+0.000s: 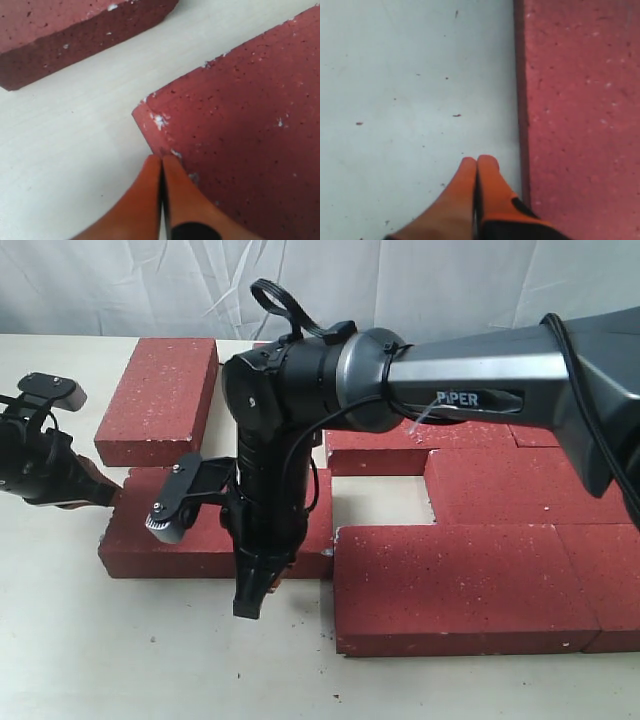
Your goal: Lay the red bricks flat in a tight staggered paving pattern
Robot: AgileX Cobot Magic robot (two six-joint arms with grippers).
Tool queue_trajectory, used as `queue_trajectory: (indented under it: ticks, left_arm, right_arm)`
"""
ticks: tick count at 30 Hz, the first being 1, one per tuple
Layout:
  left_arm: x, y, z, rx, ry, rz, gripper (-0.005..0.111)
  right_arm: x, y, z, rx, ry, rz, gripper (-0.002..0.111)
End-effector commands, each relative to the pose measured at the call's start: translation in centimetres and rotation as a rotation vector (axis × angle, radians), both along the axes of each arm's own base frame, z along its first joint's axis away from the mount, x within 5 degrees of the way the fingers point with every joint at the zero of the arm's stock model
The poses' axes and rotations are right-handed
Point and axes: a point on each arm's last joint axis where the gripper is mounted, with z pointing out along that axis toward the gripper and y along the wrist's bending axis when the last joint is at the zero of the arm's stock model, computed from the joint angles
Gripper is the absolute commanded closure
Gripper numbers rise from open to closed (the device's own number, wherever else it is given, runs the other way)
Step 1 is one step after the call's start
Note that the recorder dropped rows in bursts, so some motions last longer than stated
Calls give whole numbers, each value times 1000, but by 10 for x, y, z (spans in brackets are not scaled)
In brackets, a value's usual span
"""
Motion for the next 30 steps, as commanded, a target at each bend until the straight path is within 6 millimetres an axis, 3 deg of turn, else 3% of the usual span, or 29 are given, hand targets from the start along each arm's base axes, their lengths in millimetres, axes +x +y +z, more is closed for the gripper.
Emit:
queue_trajectory:
  ticks: [1, 13, 27, 30]
  left_arm:
    - [0, -2, -2, -15, 9, -8, 106]
    - [0, -2, -2, -12, 9, -11, 106]
    - [4, 2, -2, 32, -32, 32, 106]
    - [4, 2, -2, 31, -31, 30, 106]
  right_arm:
    - [8, -1, 0, 7, -81, -3, 109]
    - [19, -3, 0, -10, -191, 21, 109]
    - [22, 0, 10, 7, -188, 6, 109]
    - [16, 2, 12, 21, -121, -22, 109]
